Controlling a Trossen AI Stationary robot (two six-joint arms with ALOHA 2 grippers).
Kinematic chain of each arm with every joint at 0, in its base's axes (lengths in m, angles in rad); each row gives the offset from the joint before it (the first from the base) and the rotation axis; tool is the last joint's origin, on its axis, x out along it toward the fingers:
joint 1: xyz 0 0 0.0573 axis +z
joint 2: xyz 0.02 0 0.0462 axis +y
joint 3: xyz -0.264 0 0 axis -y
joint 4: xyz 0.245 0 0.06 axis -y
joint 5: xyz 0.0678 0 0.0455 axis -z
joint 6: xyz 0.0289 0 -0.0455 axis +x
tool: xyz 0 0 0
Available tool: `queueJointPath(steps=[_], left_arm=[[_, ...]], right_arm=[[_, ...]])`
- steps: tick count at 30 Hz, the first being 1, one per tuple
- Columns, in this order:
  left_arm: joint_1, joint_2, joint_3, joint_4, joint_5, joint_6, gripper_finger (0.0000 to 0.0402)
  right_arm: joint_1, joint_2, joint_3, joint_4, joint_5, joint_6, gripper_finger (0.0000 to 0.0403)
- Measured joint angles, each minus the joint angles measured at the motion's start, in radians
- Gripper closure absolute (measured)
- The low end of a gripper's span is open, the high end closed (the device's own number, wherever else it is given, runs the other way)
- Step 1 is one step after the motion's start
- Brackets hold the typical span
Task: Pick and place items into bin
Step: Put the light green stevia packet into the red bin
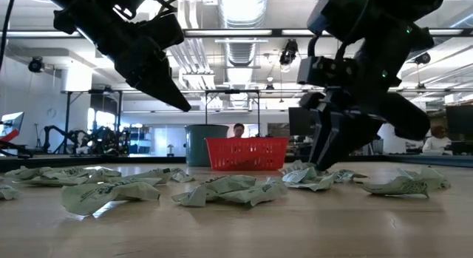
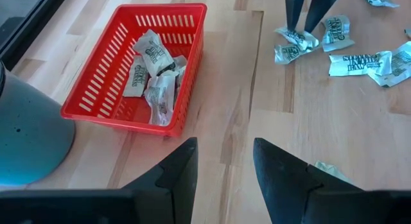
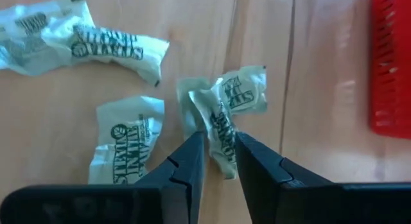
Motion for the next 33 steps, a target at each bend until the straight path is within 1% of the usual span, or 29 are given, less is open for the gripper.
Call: queueJointPath(steps=[5, 11, 20, 24, 29, 33], left_arm=[[0.000, 0.000, 0.000, 0.000, 0.000, 0.000, 0.0267], [0.000, 0.000, 0.000, 0.000, 0.000, 0.000, 0.0267], [-0.002, 0.000, 0.000, -0.001, 0.000, 0.001, 0.0267], [-0.002, 0.000, 0.000, -0.002, 0.000, 0.001, 0.0267], [-0.002, 0.000, 0.000, -0.006, 0.000, 0.001, 0.0267], [-0.002, 0.000, -0.001, -0.006, 0.000, 0.002, 0.0267]], right_arm=[[-0.002, 0.026, 0.000, 0.006, 0.003, 0.000, 0.0330], [-0.008, 0.026, 0.000, 0.009, 0.003, -0.001, 0.0342], [-0.010, 0.023, 0.005, 0.009, 0.015, -0.052, 0.0390], [-0.011, 0.023, 0.019, 0.008, 0.019, -0.067, 0.0394], [-0.013, 0.016, 0.059, -0.066, 0.059, -0.088, 0.0394], [-0.021, 0.007, 0.103, -0.134, 0.124, -0.118, 0.0394]])
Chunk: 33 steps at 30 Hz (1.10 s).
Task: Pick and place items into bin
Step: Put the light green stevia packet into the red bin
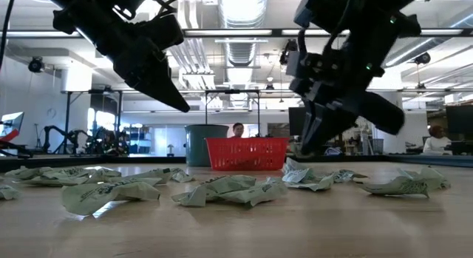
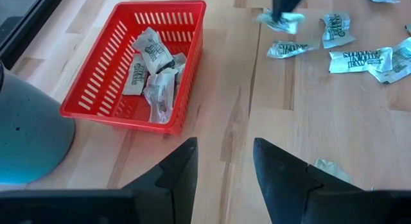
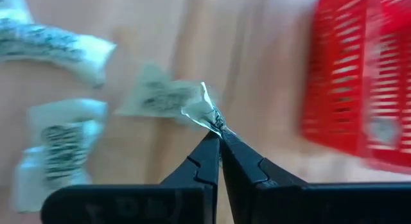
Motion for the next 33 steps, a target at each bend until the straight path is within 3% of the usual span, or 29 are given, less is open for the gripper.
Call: queueJointPath(steps=[7, 17, 19, 26, 33], left_arm=[[0.000, 0.000, -0.001, -0.002, 0.000, 0.000, 0.0267], [0.000, 0.000, -0.001, -0.002, 0.000, 0.000, 0.0267], [0.000, 0.000, -0.001, -0.002, 0.000, 0.000, 0.0267], [0.000, 0.000, -0.001, -0.002, 0.000, 0.001, 0.0267], [0.000, 0.000, -0.001, -0.002, 0.000, 0.001, 0.0267]], right_arm=[[-0.057, -0.005, 0.073, 0.060, 0.124, -0.072, 0.0394], [-0.255, -0.005, 0.088, 0.161, 0.125, -0.090, 0.0394], [-0.294, -0.005, 0.085, 0.162, 0.096, -0.073, 0.0394], [-0.371, -0.005, 0.084, 0.177, -0.166, -0.057, 0.0394], [-0.375, -0.005, 0.084, 0.181, -0.176, -0.066, 0.0375]])
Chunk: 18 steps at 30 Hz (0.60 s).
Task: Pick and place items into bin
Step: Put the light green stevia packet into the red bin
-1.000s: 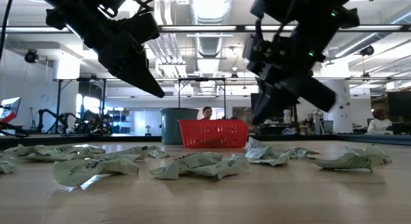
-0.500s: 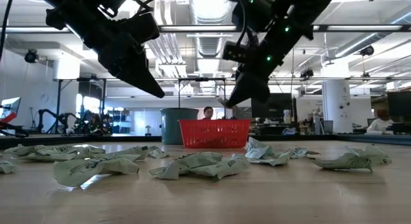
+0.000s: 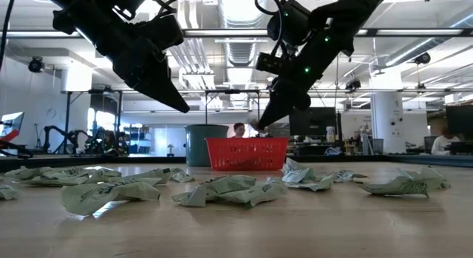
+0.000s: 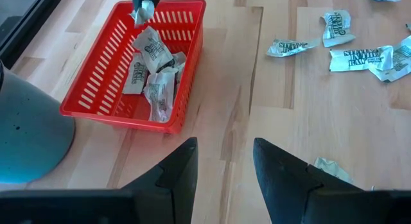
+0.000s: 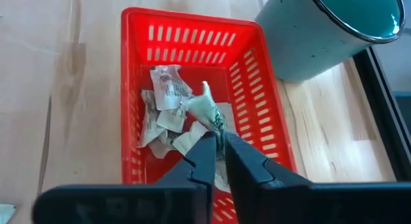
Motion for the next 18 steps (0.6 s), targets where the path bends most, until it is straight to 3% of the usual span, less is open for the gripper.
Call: queueJointPath(steps=[10, 18], left_arm=[[0.000, 0.000, 0.000, -0.022, 0.019, -0.001, 0.0267], [-0.001, 0.000, -0.036, -0.036, 0.256, 0.008, 0.0267]], right_arm=[[0.008, -0.009, 0.009, 0.001, -0.004, 0.013, 0.0294], [0.071, -0.022, 0.010, 0.049, -0.133, -0.057, 0.0289]])
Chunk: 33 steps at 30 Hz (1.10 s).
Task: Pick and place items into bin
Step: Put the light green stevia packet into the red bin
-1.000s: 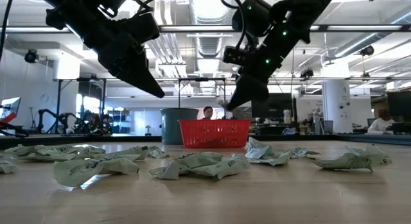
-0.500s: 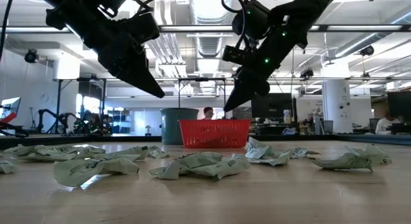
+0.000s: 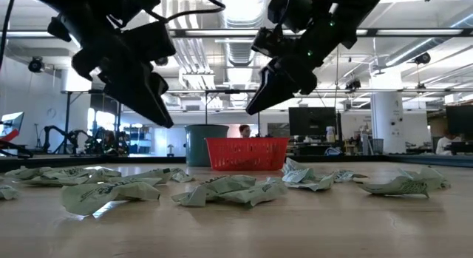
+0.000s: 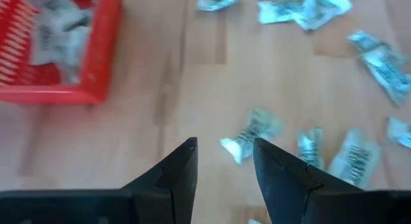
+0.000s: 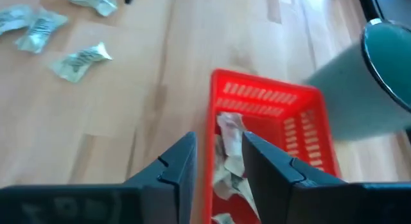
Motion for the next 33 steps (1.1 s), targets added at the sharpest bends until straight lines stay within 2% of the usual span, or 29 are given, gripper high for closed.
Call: queueJointPath(steps=[4, 10, 19, 33], left_arm=[[0.000, 0.004, -0.053, 0.094, 0.049, 0.013, 0.0267], [0.000, 0.094, -0.071, 0.224, 0.167, 0.056, 0.0267], [0.002, 0.262, -0.033, 0.253, 0.165, 0.090, 0.0267], [0.002, 0.261, -0.019, 0.250, 0.094, 0.124, 0.0267]], right_arm=[[0.019, 0.000, 0.000, 0.000, -0.026, -0.025, 0.0300], [0.021, 0.000, 0.000, 0.008, -0.102, -0.057, 0.0315], [0.021, -0.025, 0.000, 0.034, -0.127, -0.085, 0.0331], [0.021, -0.035, 0.000, 0.020, -0.126, -0.079, 0.0335]])
